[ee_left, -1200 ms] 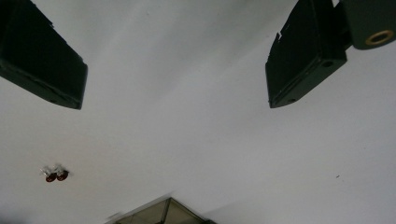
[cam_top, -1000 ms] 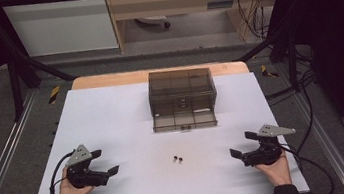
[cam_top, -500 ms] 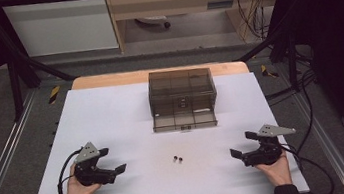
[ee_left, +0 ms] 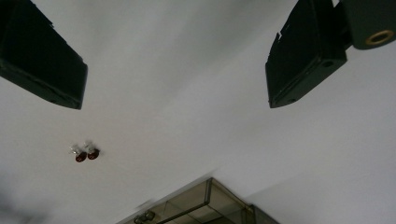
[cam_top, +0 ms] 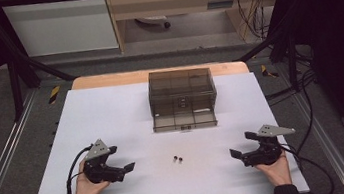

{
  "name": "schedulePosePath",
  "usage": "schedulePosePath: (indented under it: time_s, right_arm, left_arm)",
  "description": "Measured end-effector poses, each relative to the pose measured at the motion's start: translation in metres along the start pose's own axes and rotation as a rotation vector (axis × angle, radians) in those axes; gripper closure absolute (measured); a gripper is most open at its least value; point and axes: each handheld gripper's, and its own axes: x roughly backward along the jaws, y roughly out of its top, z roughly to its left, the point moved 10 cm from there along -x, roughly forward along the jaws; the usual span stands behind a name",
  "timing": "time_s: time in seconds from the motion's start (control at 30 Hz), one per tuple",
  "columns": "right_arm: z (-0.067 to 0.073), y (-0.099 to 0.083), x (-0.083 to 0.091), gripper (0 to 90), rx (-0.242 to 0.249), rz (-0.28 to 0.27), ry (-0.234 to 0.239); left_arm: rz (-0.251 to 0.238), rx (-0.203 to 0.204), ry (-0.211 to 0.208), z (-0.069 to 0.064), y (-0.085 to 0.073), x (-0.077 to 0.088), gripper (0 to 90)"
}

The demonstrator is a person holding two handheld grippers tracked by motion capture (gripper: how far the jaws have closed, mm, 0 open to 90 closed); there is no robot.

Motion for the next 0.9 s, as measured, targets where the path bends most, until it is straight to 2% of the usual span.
schedulePosePath:
  time_s: [0.23,0.47,0.9]
  right_arm:
    - [0.0,0.0,0.0,0.8,0.0,0.001,-0.001]
    - [0.0,0.0,0.0,0.8,0.001,0.003,0.001]
    - [0.001,-0.001,-0.001,0.8,0.004,0.009,0.002]
  left_arm:
    - [0.003,-0.019,-0.019,-0.013,0.012,-0.011,5.6]
    - [0.012,-0.042,-0.047,-0.032,0.025,-0.029,5.6]
    - [0.052,-0.049,-0.068,-0.056,0.036,-0.059,6.8]
